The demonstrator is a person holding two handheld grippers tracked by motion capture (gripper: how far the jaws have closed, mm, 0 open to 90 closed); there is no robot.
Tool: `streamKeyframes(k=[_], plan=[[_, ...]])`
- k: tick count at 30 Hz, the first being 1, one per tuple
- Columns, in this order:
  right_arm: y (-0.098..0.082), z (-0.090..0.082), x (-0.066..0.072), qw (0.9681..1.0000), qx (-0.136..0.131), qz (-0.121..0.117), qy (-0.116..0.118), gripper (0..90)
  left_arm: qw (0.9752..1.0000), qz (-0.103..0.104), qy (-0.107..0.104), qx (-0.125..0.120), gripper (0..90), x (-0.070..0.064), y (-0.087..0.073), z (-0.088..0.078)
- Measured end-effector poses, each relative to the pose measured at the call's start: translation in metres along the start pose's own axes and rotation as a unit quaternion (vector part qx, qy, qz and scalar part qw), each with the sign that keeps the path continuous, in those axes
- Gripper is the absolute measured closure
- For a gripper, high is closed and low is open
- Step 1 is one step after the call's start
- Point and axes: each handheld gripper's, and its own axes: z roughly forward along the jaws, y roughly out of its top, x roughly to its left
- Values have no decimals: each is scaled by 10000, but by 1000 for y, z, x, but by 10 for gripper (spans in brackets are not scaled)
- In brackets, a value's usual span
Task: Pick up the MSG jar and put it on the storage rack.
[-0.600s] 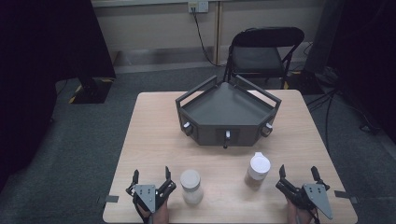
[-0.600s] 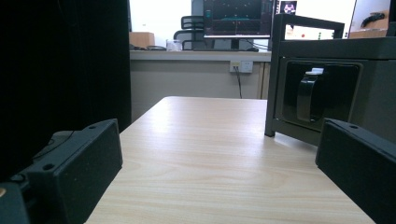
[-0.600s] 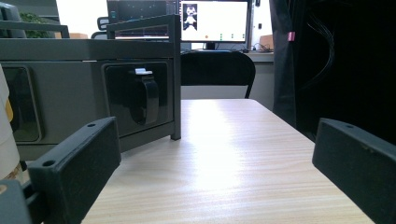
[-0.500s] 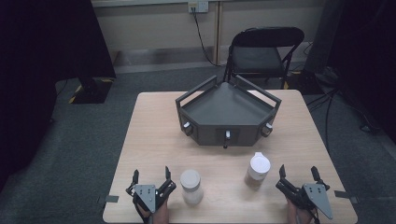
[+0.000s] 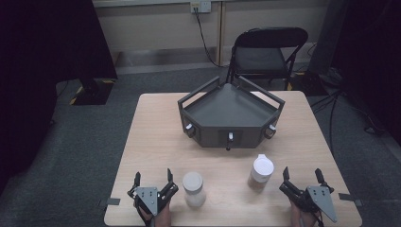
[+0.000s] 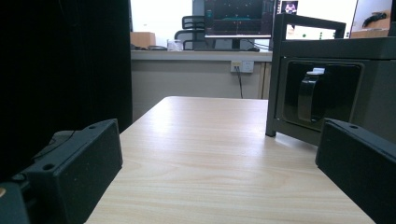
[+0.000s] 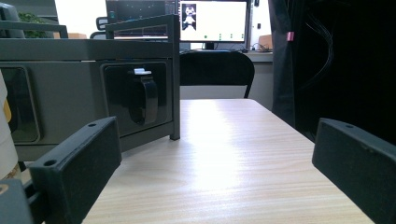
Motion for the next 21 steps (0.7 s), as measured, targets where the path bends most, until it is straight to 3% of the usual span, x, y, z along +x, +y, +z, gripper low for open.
streamKeyframes(k=[21], plan=[[0,0,1,10000,-5,-5,-39,3,10000,2,30,3,0,-1,0,0]])
